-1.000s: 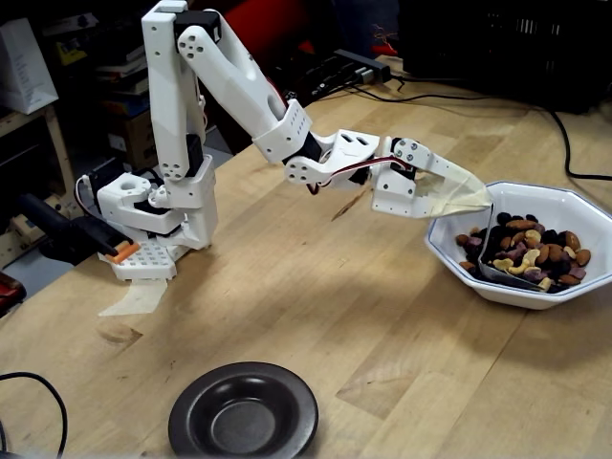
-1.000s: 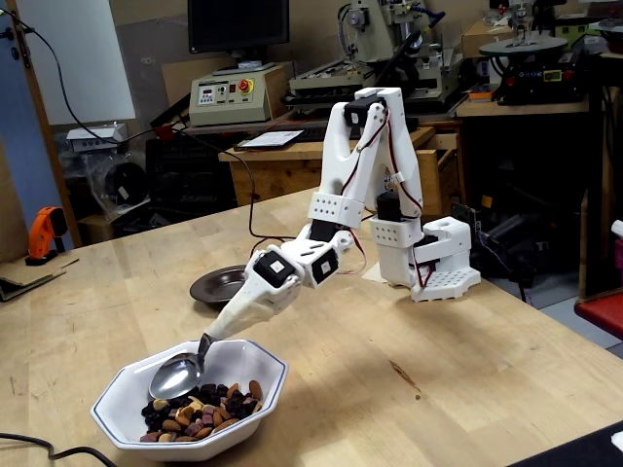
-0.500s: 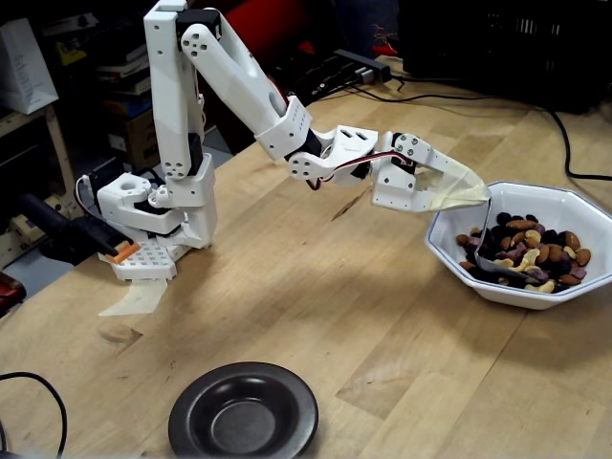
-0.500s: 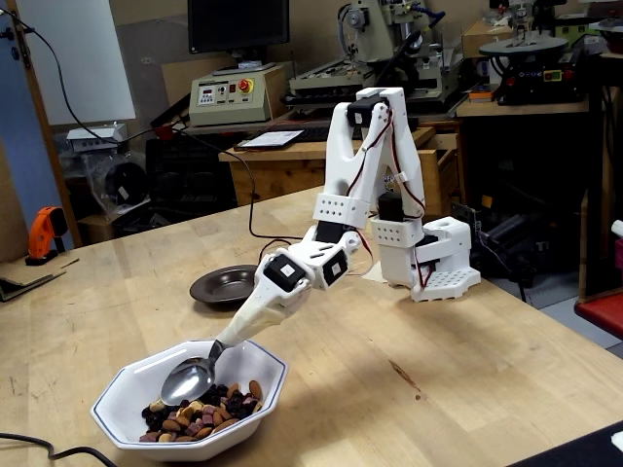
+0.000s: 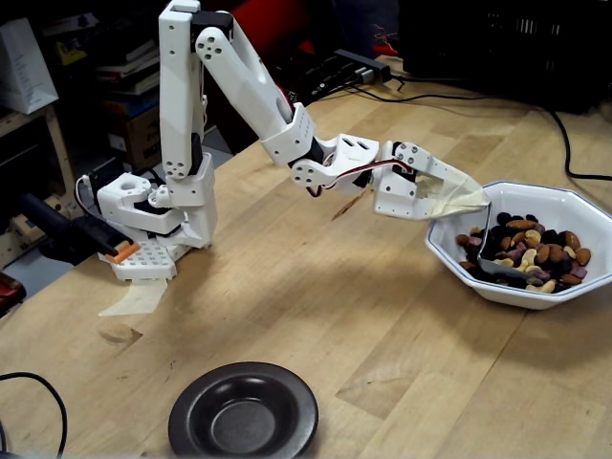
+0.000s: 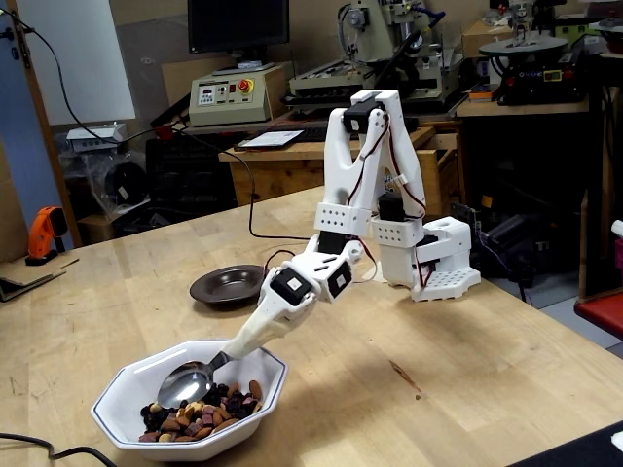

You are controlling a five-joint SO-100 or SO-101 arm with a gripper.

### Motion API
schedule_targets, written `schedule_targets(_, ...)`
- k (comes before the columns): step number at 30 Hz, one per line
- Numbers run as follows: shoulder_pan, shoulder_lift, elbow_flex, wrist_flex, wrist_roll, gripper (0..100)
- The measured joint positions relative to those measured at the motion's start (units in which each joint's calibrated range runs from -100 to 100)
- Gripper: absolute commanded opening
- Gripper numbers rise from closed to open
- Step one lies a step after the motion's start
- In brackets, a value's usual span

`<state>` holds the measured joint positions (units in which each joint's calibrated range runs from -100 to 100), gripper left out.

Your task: Use spoon to transfer food from the white bowl to brown plate

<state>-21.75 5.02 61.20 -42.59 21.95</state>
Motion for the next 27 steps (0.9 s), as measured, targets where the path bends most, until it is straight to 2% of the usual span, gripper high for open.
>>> schedule_targets(8,-3.6,1.6,-0.3,-0.1,-0.5,4)
schedule_targets(27,-6.6,1.6,-0.3,-0.6,-12.9,4)
